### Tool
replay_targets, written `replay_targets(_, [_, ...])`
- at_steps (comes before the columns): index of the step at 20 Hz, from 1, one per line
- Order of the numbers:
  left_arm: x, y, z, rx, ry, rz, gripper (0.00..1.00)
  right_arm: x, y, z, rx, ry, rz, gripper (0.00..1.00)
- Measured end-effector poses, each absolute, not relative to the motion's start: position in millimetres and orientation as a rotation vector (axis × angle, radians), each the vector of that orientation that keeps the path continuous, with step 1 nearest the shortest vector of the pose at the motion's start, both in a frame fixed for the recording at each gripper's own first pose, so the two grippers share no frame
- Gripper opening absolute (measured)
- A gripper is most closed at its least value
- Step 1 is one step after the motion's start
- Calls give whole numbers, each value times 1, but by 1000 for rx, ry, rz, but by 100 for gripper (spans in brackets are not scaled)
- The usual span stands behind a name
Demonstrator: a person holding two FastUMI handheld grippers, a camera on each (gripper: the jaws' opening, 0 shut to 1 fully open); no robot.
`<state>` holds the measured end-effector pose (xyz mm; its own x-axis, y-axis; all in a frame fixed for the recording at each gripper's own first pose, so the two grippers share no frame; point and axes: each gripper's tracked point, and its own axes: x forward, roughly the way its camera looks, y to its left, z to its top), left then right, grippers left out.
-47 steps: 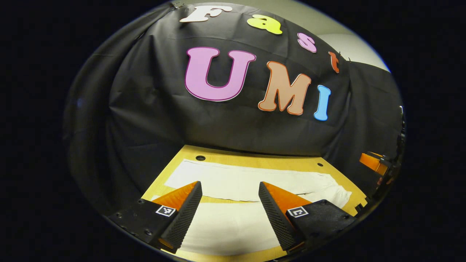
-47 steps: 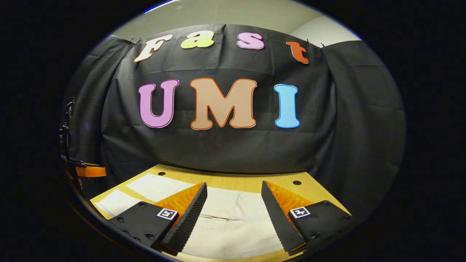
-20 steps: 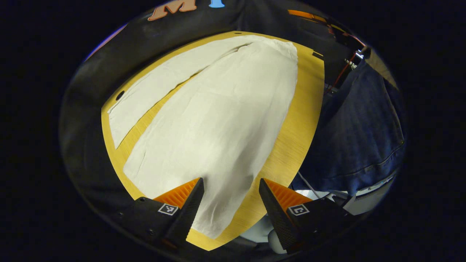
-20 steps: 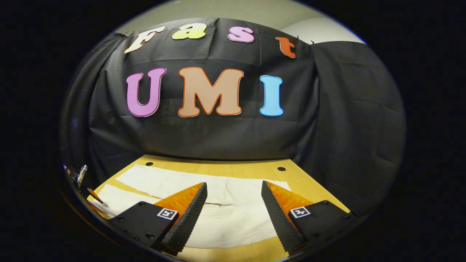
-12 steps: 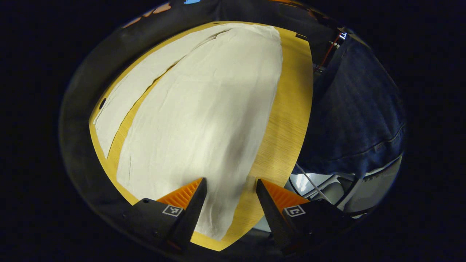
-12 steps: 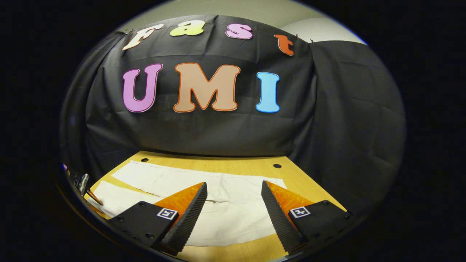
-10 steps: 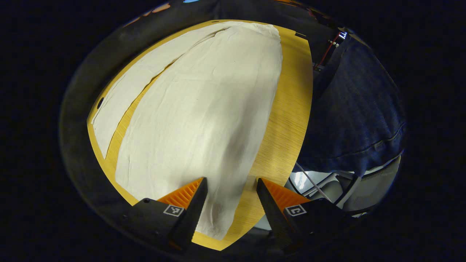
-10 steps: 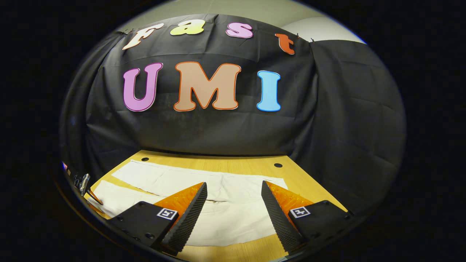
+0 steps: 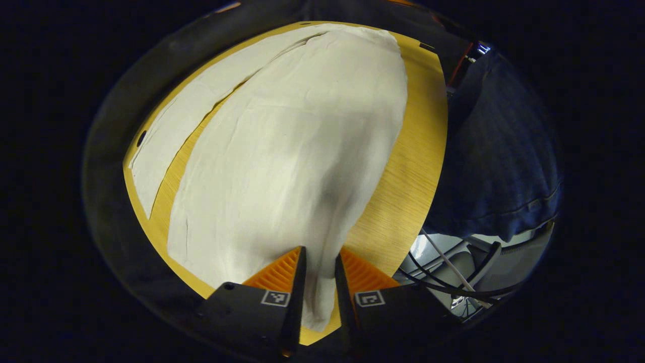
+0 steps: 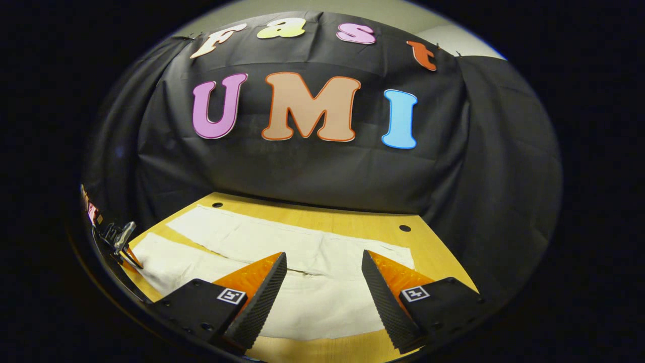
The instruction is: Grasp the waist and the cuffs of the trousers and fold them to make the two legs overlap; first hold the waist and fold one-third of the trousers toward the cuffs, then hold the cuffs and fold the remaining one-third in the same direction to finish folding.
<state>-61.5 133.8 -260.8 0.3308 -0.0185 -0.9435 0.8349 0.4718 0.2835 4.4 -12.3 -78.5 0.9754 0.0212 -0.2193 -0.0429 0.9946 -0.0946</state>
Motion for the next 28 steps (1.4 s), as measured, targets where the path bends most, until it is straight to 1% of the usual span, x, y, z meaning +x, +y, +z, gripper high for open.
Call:
replay_targets(1, [-61, 133, -258, 931, 1092, -671, 20, 6, -10, -82, -110, 232, 60, 96])
replay_targets(2, [-57, 133, -258, 945, 1079, -664, 15, 5, -8, -88, -123, 246, 92, 96])
replay_targets(3, [-57, 133, -257, 952, 1080, -661, 4, 5, -7, -93, -141, 264, 126, 96])
replay_targets(4, [-58, 133, -259, 955, 1076, -661, 1, 5, -6, -101, -167, 284, 160, 96])
replay_targets(8, [-59, 133, -259, 965, 1069, -641, 1, -1, -9, -142, -292, 396, 332, 97])
replay_targets(12, [-59, 134, -260, 1005, 1062, -627, 1, -12, -28, -186, -453, 530, 490, 98])
replay_targets(18, [-60, 134, -260, 1030, 1082, -607, 1, -40, -68, -251, -703, 768, 712, 98])
replay_targets(22, [-60, 134, -261, 1036, 1092, -589, 2, -40, -81, -286, -801, 866, 794, 98])
replay_targets(27, [-60, 134, -261, 1063, 1113, -591, 1, -33, -84, -306, -806, 940, 849, 98])
replay_targets(28, [-61, 134, -261, 1066, 1119, -592, 2, -32, -87, -310, -811, 953, 854, 98])
